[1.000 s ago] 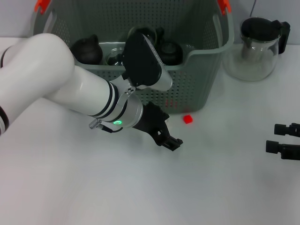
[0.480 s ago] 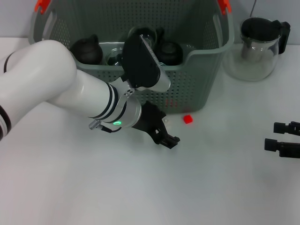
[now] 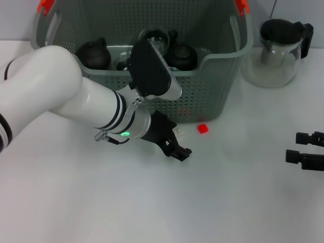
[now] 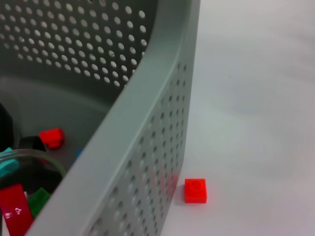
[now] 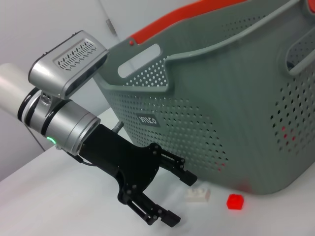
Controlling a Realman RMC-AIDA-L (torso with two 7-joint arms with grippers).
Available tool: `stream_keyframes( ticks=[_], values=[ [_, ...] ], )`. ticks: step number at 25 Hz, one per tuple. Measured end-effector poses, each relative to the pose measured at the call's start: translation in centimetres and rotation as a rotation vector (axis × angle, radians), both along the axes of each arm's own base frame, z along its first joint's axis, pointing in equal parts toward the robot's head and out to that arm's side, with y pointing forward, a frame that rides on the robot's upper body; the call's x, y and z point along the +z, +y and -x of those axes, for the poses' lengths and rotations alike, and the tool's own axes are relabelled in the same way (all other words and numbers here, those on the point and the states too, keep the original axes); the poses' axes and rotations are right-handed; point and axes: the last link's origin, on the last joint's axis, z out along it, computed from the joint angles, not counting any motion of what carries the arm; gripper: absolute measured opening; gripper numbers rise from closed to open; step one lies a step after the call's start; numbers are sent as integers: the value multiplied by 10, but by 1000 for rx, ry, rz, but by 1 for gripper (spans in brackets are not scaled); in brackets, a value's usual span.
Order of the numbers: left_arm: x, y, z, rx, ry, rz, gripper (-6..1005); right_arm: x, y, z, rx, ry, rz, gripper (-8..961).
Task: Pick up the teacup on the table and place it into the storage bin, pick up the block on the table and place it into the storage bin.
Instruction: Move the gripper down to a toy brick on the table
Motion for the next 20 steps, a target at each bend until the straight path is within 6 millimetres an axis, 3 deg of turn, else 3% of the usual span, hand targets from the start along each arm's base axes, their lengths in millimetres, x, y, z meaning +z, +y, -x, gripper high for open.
stream_keyframes(
  ticks=[20],
  values=[
    [-1,-2,2,6,3,10,841,0,1,0,-1,-2,-2,916]
  ],
)
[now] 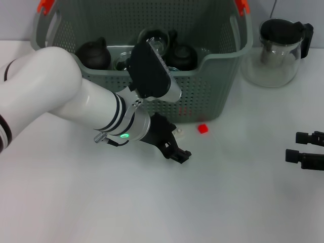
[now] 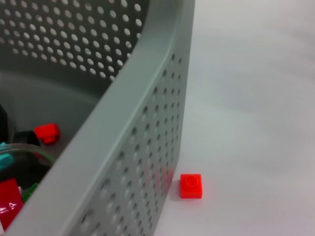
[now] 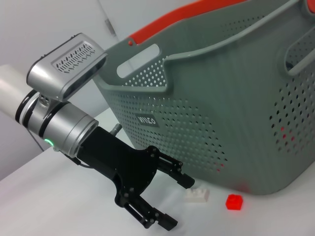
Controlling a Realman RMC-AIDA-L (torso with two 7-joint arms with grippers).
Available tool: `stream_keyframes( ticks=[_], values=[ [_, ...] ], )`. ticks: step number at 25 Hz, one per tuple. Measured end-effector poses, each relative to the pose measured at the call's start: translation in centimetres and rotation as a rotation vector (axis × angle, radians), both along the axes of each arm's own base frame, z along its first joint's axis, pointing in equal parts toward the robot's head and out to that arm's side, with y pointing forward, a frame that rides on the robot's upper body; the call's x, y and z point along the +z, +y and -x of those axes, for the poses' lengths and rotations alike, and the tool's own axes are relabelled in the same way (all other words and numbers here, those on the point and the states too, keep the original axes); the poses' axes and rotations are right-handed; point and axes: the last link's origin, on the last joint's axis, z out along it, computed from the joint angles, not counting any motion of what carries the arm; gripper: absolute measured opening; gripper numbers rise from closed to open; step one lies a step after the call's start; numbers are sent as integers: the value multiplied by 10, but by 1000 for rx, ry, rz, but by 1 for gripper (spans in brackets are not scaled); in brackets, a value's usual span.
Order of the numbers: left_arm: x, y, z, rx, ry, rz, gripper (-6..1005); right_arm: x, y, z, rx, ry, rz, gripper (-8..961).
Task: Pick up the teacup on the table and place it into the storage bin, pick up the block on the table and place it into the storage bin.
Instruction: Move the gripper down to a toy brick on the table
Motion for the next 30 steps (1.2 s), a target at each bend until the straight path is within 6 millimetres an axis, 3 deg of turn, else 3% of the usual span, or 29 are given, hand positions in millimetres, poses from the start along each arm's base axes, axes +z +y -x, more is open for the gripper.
stream_keyframes(
  ticks=[17,30],
  values=[
    [3,-9,-14,12,-19,75,842,0,0,-2,-3,-8,-9,915],
    [4,2,-10,34,-33,-15,842,0,-1,-3,-7,-11,-12,915]
  ],
)
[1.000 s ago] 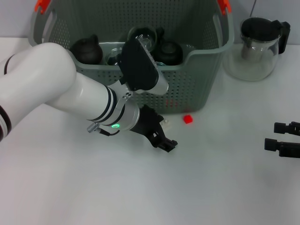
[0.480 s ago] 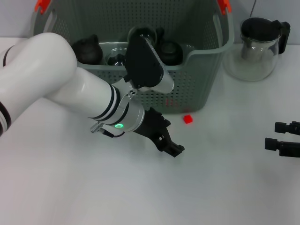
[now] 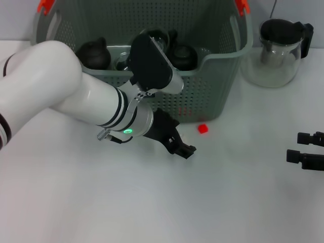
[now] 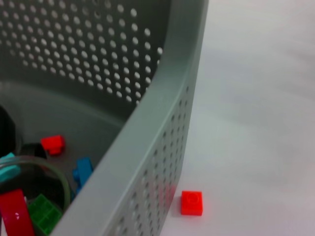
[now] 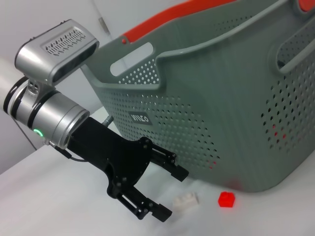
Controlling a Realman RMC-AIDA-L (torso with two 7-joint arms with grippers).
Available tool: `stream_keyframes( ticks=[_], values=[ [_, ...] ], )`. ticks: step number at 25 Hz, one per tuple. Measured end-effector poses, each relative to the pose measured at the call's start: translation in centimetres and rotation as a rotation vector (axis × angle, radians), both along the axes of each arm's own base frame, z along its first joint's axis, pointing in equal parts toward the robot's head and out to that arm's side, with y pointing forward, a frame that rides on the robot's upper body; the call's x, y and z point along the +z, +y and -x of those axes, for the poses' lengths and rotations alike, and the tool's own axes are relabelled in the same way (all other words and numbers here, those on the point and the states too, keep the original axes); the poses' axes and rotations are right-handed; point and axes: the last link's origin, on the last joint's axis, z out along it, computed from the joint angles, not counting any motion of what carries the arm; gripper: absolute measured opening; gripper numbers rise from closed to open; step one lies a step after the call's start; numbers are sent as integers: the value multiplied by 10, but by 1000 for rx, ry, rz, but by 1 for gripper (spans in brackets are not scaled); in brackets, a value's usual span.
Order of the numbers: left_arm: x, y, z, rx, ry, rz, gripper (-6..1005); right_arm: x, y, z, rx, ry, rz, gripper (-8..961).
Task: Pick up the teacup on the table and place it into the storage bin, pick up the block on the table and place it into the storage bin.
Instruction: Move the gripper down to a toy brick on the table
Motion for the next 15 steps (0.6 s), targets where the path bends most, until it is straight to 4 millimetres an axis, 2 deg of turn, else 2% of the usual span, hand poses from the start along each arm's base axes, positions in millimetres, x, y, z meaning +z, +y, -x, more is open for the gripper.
stream_keyframes(
  ticks=[15],
  values=[
    [-5,-1,7,18,15,4,832,-1,2,1,0,-3,-3,916]
  ],
)
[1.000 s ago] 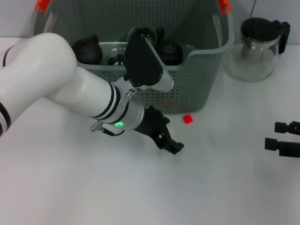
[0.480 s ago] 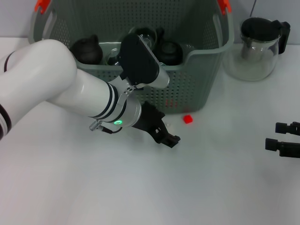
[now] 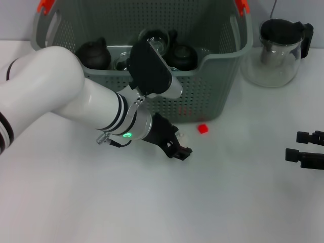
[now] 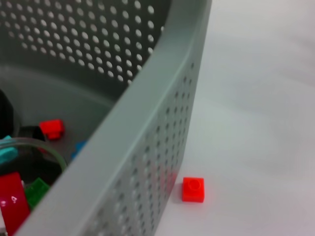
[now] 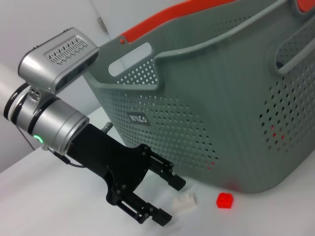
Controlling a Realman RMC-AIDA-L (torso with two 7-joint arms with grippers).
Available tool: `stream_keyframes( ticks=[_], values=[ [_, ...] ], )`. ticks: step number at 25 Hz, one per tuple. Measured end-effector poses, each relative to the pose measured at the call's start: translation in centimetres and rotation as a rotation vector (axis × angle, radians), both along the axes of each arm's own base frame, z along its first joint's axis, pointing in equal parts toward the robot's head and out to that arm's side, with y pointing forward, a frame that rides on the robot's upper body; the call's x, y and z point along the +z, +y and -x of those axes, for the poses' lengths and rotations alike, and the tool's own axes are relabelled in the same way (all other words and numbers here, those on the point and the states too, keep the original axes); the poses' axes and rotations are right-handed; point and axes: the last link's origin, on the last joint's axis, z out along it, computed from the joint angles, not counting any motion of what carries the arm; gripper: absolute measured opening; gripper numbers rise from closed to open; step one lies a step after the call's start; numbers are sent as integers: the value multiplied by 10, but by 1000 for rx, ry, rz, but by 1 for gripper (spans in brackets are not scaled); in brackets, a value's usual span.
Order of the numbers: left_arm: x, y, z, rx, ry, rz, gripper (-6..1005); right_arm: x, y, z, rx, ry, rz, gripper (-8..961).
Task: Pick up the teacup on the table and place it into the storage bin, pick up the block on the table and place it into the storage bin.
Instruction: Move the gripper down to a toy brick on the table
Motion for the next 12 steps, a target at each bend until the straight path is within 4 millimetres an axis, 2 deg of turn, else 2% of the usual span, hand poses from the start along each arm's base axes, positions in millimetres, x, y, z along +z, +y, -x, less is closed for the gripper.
stream_keyframes(
  ticks=[4,6,12],
  values=[
    [-3,-2,1,4,8,6,829,-1,0,1,1,1,0,916],
    [-3,-2,2,5,9,3,638,-1,0,1,2,1,0,916],
    [-4,-1,3,6,10,-1,511,-1,1,1,4,1,-1,915]
  ],
)
